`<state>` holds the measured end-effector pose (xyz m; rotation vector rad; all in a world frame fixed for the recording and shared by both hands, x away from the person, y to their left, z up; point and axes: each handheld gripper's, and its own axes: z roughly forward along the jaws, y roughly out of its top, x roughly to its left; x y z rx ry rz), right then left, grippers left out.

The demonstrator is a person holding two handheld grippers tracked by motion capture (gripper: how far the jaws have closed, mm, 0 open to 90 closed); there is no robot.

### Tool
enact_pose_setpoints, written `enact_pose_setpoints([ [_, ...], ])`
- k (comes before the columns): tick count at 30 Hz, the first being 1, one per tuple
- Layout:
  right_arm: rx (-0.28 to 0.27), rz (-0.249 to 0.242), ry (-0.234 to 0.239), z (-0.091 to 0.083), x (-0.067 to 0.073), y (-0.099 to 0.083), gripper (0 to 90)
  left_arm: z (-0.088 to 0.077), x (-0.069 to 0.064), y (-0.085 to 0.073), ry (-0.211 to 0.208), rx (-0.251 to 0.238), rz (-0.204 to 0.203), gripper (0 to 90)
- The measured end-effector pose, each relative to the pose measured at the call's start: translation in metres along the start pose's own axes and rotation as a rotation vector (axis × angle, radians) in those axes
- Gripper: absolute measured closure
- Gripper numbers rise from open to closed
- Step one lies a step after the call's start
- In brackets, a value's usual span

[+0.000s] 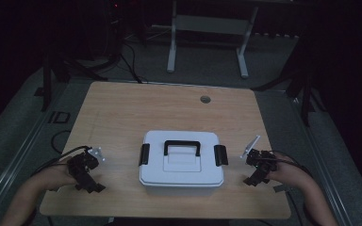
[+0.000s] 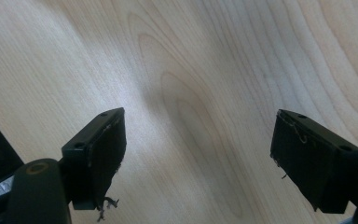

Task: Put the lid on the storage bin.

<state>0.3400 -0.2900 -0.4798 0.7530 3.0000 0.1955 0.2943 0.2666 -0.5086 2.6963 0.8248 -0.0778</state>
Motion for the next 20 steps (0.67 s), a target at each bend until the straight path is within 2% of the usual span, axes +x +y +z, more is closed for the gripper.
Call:
enact_pose_setpoints([
  [4,0.010,0.005,0.005,0.004,0.000,-0.001,17.7,0.006,0.000,-0.005,0.001,0.006,0.001,1.7],
  [10,0.004,0.007,0.005,0.004,-0.001,-0.002,17.7,0.009,-0.001,-0.010,-0.003,-0.016,-0.012,1.8],
  [20,0.011,0.006,0.014,0.008,-0.001,-0.004,17.7,0.012,-0.001,-0.015,-0.010,-0.011,-0.020,1.7],
])
